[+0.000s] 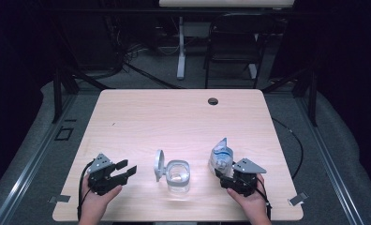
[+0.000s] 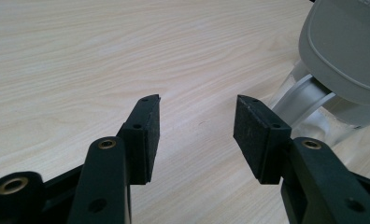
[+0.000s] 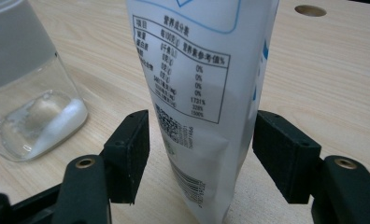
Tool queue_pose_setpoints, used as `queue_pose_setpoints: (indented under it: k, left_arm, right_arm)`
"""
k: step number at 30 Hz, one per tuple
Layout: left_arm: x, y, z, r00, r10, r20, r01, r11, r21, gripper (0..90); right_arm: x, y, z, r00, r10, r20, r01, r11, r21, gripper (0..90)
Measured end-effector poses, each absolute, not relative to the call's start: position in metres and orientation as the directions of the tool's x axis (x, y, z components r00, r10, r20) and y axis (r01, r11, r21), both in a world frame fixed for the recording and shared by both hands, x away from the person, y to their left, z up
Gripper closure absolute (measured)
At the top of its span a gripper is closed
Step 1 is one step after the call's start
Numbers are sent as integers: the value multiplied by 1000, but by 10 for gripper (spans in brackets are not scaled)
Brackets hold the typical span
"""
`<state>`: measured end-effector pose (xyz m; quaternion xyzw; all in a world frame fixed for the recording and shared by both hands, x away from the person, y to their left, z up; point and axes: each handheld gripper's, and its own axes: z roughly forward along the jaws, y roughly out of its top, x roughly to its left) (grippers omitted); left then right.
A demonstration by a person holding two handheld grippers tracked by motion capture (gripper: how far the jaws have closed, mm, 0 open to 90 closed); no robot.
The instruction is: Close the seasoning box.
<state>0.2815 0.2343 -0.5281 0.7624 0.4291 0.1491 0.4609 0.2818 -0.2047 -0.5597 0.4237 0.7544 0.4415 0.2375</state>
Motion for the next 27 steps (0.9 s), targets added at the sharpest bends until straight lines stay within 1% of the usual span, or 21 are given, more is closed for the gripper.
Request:
queue_pose_setpoints:
  k: [18, 27]
  left_arm:
    - [282, 235, -528, 590, 791, -164, 514, -211, 831, 513]
    - [282, 236, -529, 591, 790, -165, 514, -211, 831, 513]
  right_arm:
    - [290, -200, -567, -523, 852, 18, 448, 257, 857, 365]
    - [294, -199, -571, -526, 851, 17, 441, 255, 861, 364]
